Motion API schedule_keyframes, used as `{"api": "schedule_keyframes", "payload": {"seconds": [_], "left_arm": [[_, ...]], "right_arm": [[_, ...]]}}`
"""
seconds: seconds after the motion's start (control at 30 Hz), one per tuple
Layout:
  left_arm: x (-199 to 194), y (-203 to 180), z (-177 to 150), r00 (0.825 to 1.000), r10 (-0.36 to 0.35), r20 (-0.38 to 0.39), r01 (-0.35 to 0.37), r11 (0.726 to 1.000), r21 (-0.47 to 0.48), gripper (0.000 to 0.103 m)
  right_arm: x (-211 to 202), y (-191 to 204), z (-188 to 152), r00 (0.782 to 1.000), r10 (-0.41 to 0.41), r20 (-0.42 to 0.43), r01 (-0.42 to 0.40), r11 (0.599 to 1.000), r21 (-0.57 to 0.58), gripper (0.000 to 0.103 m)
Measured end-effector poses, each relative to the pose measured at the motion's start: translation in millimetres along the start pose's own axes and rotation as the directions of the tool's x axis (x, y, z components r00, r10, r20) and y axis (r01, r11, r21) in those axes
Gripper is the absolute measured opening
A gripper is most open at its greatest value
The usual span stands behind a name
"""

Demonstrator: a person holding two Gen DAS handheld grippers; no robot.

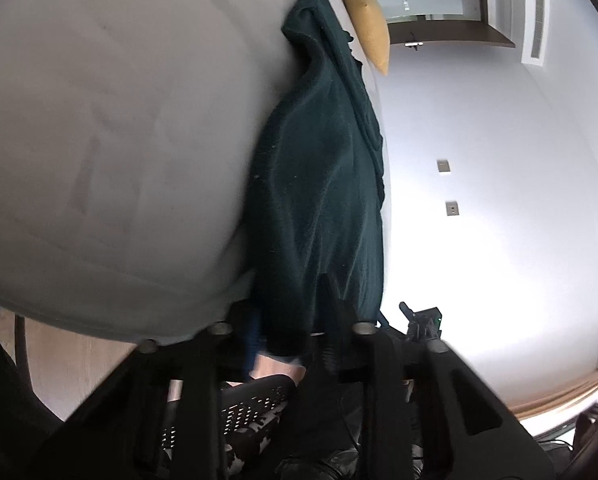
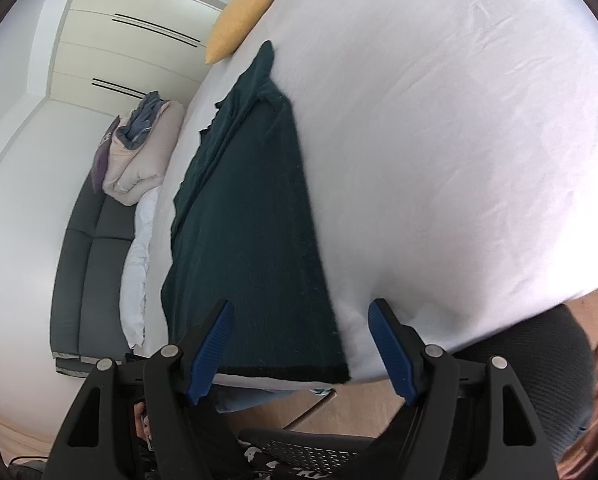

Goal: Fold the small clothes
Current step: 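Close both grippers on the hem of the green sweater, then lift the held hem with both grippers and fold it toward the collar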

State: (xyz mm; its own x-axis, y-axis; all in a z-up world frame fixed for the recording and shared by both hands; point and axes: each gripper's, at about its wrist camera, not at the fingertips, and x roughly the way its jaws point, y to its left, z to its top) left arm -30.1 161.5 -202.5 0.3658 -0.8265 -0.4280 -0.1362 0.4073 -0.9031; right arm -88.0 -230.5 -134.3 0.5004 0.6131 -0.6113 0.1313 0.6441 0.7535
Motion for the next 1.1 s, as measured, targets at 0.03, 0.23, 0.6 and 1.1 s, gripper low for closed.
{"api": "schedule_keyframes", "payload": {"seconds": [0.03, 0.23, 0.6, 1.1], "left_arm": [[0, 1, 1, 1.000, 0.003, 0.000, -0.003, 1.000, 0.000, 0.016], [1, -1, 4, 0.998, 0.059, -0.007, -0.059, 0.998, 0.034, 0.007], [-8, -10, 0, 0.996, 0.091, -0.002, -0.090, 0.992, 0.083, 0.006], [-13, -50, 1, 0.991, 0.121, 0.064, -0.133, 0.966, 0.224, 0.005]], "right_arm": [[-2, -1, 0, 1.000, -0.003, 0.000, 0.003, 1.000, 0.003, 0.073], [9, -1, -1, 0.995, -0.058, -0.085, 0.057, 0.998, -0.018, 0.068], [35, 4, -8, 0.982, -0.055, -0.183, 0.051, 0.998, -0.031, 0.050], [13, 41, -8, 0.997, 0.048, -0.056, -0.054, 0.993, -0.109, 0.008]]}}
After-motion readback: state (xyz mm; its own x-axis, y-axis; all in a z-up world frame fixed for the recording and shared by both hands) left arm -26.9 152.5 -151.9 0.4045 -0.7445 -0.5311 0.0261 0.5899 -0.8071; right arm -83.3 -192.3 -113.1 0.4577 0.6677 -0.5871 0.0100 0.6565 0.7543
